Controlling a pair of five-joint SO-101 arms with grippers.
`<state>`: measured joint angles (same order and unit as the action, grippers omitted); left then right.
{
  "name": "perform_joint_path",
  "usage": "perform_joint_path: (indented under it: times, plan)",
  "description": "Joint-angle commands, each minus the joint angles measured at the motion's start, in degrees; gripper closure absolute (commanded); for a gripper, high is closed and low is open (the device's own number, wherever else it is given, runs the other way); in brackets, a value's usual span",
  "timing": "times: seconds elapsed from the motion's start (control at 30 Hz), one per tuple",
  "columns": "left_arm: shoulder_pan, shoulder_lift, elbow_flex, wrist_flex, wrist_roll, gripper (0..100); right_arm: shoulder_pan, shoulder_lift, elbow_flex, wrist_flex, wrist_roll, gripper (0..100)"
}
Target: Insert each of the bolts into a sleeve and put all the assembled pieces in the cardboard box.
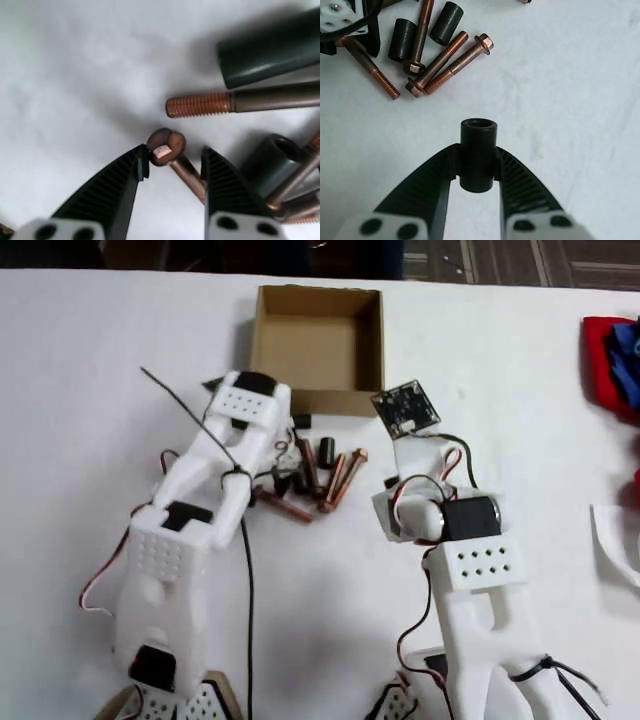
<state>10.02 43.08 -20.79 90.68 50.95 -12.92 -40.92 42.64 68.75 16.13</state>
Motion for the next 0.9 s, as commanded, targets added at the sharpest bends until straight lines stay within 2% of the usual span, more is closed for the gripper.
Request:
perform_joint_path:
  times: [0.0, 0.1, 0.2, 0.37, 0.47, 0.57, 0.63, 0.77, 0.87]
  plan:
    - [0.6, 1.6, -0.4, -1.4, 0.4, 80, 0.6, -2.2, -0.3, -0.7, 0.0, 97.8]
    - [0.4, 1.1, -0.4, -1.3, 0.2, 84, 0.6, -2.2, -0.3, -0.6, 0.0, 97.8]
    - [0.1, 1.1, -2.2, -1.1, -1.1, 98, 0.6, -2.2, -0.3, -0.6, 0.0, 97.8]
    - [0.5, 1.1, -8.7, 4.9, -12.1, 98, 0.6, -2.2, -0.3, -0.6, 0.0, 97.8]
    - [0.2, 1.4, -15.2, 10.7, -22.1, 97, 0.6, -2.2, -0.3, -0.6, 0.0, 97.8]
    - [0.1, 1.6, -17.4, 11.3, -33.8, 97, 0.6, -2.2, -0.3, -0.6, 0.0, 97.8]
    - [0.3, 1.9, -17.2, 11.3, -38.3, 97, 0.6, -2.2, -0.3, -0.6, 0.0, 97.8]
    - [0.2, 4.7, -15.4, 11.3, -36.7, 96, 0.6, -2.2, -0.3, -0.6, 0.0, 97.8]
    - [0.2, 8.0, -14.6, 11.3, -34.7, 87, 0.6, -2.2, -0.3, -0.6, 0.0, 97.8]
